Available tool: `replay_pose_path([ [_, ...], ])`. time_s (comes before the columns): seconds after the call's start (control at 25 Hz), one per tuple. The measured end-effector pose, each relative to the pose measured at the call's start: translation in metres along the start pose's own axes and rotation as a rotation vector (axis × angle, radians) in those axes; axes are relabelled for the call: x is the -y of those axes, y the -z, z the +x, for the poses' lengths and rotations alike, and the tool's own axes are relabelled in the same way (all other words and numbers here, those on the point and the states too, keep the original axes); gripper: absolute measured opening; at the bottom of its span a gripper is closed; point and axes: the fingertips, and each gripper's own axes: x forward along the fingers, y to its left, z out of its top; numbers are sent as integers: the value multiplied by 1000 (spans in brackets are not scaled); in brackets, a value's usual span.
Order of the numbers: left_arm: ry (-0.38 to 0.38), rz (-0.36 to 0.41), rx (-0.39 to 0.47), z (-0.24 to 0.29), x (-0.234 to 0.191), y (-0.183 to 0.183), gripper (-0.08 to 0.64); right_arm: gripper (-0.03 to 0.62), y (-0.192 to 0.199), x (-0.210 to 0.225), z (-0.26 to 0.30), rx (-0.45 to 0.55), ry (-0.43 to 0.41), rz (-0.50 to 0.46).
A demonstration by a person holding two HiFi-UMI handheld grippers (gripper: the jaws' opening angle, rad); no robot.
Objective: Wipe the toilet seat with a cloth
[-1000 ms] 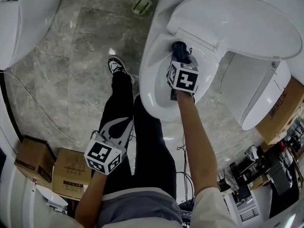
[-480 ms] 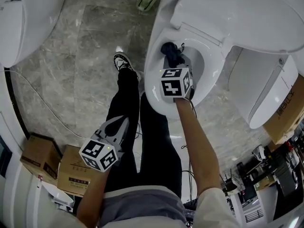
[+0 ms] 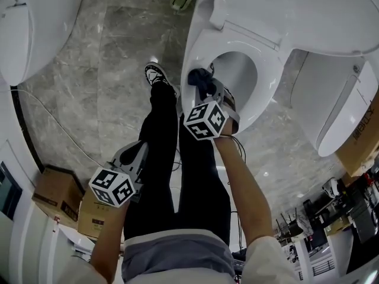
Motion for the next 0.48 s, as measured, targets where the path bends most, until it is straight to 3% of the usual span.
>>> replay_pose_path([
  [0.48,4,23,-35,13,12,7,12,106,37,-46,-14,-14,-34,1],
])
